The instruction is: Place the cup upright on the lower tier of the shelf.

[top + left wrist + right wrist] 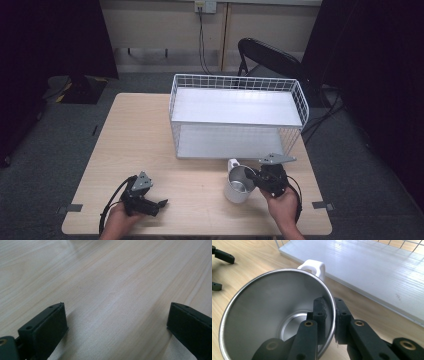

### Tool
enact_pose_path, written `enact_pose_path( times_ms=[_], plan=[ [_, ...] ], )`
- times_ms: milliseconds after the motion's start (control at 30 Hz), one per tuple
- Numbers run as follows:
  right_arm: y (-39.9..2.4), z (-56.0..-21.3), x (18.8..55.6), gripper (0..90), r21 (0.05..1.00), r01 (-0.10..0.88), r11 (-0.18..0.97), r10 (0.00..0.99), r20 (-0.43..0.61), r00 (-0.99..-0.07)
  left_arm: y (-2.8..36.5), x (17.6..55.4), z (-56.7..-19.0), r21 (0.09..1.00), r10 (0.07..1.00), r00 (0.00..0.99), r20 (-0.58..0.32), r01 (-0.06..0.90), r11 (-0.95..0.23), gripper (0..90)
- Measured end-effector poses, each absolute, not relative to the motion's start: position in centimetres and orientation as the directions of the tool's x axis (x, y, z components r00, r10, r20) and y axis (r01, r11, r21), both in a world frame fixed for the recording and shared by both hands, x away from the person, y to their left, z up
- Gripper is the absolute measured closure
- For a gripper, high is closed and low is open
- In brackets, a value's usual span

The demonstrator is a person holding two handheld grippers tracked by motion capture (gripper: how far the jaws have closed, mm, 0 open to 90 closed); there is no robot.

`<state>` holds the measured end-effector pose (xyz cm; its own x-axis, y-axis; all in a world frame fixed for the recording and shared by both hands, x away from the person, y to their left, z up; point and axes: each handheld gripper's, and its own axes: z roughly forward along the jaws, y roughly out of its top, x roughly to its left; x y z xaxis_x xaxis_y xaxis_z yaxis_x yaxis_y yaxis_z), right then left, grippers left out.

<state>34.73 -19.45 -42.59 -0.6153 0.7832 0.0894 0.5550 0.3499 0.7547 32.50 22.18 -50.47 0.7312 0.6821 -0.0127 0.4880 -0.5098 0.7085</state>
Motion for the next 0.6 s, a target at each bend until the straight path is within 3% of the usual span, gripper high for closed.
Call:
enact_pose_path(
  times_ms=[600],
  plan=[
    [-19.9,-41.7,36.1,82.0,0.778,0.541,0.319,0.814,0.067,-0.578,22.2,32.5,-50.5,0.709,0.682,0.731,-0.013,0.488,-0.509,2.1]
  ],
)
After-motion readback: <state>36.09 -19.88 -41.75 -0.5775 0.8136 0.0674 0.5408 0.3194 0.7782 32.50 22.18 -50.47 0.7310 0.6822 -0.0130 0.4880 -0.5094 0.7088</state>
